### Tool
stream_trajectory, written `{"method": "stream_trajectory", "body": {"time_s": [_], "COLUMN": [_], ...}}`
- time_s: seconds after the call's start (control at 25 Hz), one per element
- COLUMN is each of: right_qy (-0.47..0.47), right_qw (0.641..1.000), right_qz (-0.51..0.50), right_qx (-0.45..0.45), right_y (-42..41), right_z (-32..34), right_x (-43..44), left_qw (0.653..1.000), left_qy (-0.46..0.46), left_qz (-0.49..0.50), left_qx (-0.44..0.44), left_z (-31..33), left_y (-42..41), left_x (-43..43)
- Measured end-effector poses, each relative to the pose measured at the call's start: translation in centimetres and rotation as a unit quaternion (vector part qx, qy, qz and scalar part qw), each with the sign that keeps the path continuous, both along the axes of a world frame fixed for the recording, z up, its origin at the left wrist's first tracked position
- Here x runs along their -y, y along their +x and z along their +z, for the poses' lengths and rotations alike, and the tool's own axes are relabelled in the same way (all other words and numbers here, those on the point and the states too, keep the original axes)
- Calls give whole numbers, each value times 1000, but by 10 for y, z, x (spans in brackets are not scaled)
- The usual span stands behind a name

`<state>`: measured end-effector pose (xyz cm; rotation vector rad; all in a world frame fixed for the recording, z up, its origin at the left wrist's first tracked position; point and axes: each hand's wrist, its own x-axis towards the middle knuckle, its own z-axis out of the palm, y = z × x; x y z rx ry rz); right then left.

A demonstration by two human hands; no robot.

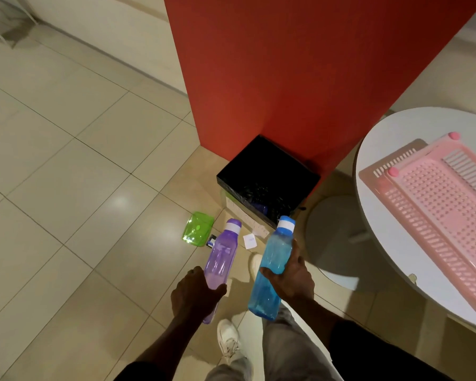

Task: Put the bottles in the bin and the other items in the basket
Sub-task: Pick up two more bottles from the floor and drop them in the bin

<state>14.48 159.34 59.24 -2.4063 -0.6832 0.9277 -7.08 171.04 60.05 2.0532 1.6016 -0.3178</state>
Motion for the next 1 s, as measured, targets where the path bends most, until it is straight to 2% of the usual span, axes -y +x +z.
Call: {"method": "stream_trajectory", "body": {"time_s": [0.12, 0.24, 0.64, 0.8, 1.0], "right_qy": [-8, -19, -29, -38, -39], "right_qw": [1000, 998, 996, 993, 989], "right_qz": [25, 44, -82, -107, -141], "right_qx": [-8, 50, 7, 14, 14], "right_y": [41, 72, 221, 257, 277], "right_z": [-20, -32, -97, -133, -165], "right_x": [-38, -60, -136, -167, -189], "left_qw": [999, 999, 997, 992, 988], "left_qy": [-9, -20, -36, -21, -16], "left_qz": [6, 15, -55, -120, -151], "left_qx": [-33, -42, -42, -45, -30], "left_z": [-13, -16, -58, -86, -116], "left_y": [35, 74, 251, 305, 345], "left_x": [-29, -51, -155, -204, -236]}}
